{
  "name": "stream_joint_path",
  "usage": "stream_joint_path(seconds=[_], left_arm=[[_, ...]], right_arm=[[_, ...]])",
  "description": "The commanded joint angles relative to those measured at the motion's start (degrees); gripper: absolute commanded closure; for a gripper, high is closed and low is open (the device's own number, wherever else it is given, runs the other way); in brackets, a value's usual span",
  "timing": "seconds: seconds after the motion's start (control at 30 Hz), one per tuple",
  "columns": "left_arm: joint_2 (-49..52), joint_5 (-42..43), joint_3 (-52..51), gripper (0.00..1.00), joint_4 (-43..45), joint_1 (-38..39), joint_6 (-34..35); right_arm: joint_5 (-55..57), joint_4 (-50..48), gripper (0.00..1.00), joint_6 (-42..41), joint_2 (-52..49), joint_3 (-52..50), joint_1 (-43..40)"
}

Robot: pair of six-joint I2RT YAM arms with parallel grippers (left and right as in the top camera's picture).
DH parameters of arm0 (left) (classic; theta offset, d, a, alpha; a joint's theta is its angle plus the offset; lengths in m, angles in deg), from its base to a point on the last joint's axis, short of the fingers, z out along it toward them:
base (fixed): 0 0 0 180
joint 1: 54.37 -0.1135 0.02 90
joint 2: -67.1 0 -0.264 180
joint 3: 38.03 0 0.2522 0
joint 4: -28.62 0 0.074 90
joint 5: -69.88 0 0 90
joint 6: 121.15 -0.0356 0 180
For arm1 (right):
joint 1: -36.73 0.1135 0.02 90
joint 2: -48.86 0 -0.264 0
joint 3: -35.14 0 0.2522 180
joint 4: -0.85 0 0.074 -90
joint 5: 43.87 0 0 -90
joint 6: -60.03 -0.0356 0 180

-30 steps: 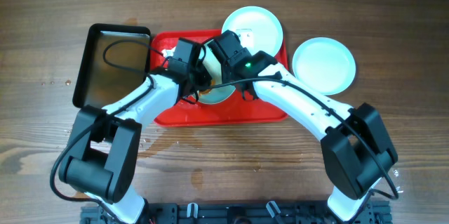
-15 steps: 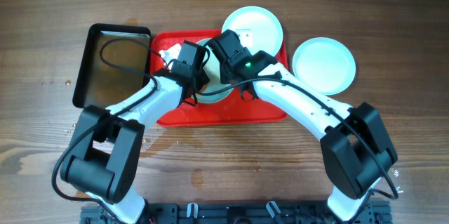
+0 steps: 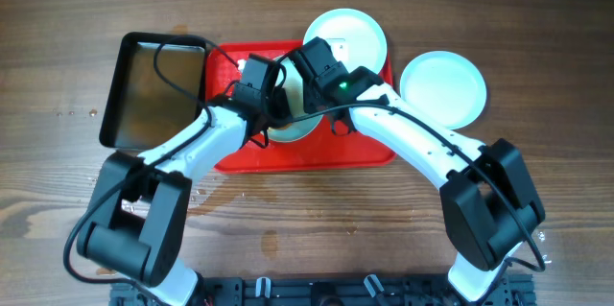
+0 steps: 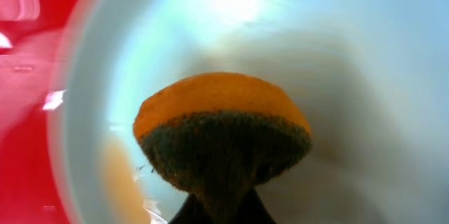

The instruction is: Clean dirty plates on tray and stack at the side

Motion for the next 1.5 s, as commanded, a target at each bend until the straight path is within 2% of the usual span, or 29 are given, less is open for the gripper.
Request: stream_joint_path(seconds=[0.0, 0.27, 0.47, 0.6, 0.8, 0.97, 1.17, 1.47], left_arm=[[-2.45, 9.81, -0.46, 0.96, -0.11, -0.33, -6.25], [0.09, -3.19, -0.48, 0.96, -0.94, -1.05, -6.23], [4.98, -6.1, -0.48, 0.96, -0.81, -1.01, -5.95], [7.37, -12.37, -0.48, 0.96, -1.09, -1.01, -1.27], [7.43, -26.84, -0.46, 0.96, 0.5, -1.01, 3.74], [7.1, -30.1, 0.02, 0.96, 2.97, -1.01, 4.09], [4.72, -31.61, 1.05, 0.96, 2.89, -1.01, 8.26], [-5.92, -38.69, 1.07, 0.96, 2.78, -1.01, 10.6]], right_arm=[[-2.16, -0.35, 0.96, -0.55, -1.01, 0.24, 0.17], [-2.43, -0.37, 0.96, -0.46, -1.01, 0.24, 0.17], [-2.4, -0.37, 0.96, -0.44, -1.01, 0.24, 0.17], [-2.4, -0.37, 0.96, -0.44, -1.01, 0.24, 0.17], [-2.43, -0.37, 0.96, -0.44, -1.01, 0.24, 0.17], [-2.64, -0.37, 0.96, -0.46, -1.09, 0.24, 0.17], [-6.54, -1.11, 0.96, -0.5, -2.43, 0.24, -0.85], [-13.94, -1.46, 0.96, -0.57, -3.15, -0.07, -5.03]])
